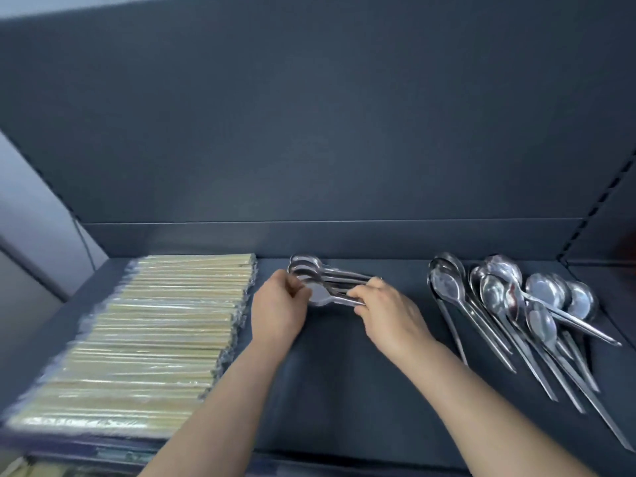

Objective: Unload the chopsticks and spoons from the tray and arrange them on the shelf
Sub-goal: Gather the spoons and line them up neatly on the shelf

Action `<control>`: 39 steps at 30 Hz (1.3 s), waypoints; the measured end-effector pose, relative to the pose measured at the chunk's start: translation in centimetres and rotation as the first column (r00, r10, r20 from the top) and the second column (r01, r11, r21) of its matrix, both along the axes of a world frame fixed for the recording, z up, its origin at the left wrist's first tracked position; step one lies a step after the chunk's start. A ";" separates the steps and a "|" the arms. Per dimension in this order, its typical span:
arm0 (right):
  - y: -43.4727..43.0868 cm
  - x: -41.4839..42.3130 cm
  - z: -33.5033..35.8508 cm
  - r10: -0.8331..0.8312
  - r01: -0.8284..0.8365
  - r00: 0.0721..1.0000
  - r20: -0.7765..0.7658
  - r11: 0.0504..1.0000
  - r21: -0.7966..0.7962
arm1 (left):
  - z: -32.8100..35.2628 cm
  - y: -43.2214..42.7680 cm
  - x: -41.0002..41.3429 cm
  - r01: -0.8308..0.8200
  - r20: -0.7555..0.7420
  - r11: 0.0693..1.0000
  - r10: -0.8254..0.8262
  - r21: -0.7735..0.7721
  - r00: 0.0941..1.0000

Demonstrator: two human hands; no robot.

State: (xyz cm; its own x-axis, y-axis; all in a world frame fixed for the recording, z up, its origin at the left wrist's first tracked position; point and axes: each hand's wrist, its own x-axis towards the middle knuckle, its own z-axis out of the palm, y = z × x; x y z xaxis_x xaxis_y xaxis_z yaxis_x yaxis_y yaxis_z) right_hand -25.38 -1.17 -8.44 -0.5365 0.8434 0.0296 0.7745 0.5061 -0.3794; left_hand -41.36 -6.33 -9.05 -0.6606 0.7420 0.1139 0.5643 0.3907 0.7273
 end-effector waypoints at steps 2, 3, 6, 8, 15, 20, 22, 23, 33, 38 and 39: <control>0.2 -1.1 -0.7 -0.014 0.011 1.000 0.023 0.994 0.105 | -0.4 0.1 -0.9 -0.010 -0.026 1.000 0.010 0.009 1.000; 0.3 -1.5 -1.0 -0.023 0.019 0.999 0.032 0.989 0.147 | -0.5 0.3 -1.3 -0.016 -0.036 1.000 0.017 0.012 0.999; 0.6 -2.5 -1.7 -0.034 0.011 0.997 0.072 0.953 0.304 | -0.8 0.8 -2.0 -0.025 -0.044 1.000 0.025 0.002 0.999; 0.7 -2.8 -2.2 -0.065 0.016 0.990 0.124 0.932 0.361 | -1.0 0.9 -2.4 -0.014 -0.046 1.000 0.013 -0.024 0.999; 0.6 -2.8 -2.6 -0.109 0.026 0.979 0.174 0.907 0.420 | -0.5 0.4 -2.1 0.005 -0.183 1.000 -0.006 -0.005 0.983; 0.5 -1.5 -2.6 -0.097 0.014 0.983 0.156 0.887 0.462 | 0.6 0.8 -0.4 0.113 -0.350 0.989 -0.140 -0.096 0.926; 0.4 -0.4 -2.5 -0.108 0.030 0.985 0.137 0.879 0.475 | 0.7 1.1 0.7 0.145 -0.376 0.979 -0.189 -0.142 0.907; 0.4 0.3 -2.5 -0.111 0.040 0.987 0.118 0.874 0.485 | 0.7 1.4 1.3 0.163 -0.367 0.975 -0.208 -0.149 0.907; 0.0 13.0 -1.4 -0.347 0.307 0.938 -0.017 0.804 0.510 | 1.0 5.9 13.9 0.532 -0.208 0.827 -0.561 -0.181 0.802; -0.9 19.6 -1.0 -0.561 0.519 0.828 -0.023 0.750 0.410 | 1.3 7.0 21.1 0.630 -0.198 0.762 -0.647 -0.148 0.736; -1.0 20.7 -1.0 -0.579 0.542 0.815 -0.015 0.754 0.371 | 1.3 7.3 22.4 0.622 -0.214 0.766 -0.642 -0.163 0.736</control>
State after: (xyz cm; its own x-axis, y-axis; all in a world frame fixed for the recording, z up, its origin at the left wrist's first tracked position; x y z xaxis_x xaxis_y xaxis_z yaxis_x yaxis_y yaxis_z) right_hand -4.70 -2.20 -9.39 0.0139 0.9371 0.3488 0.9831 0.0509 -0.1759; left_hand -19.00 0.93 -7.76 0.0056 0.9915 0.1299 0.8533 -0.0724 0.5164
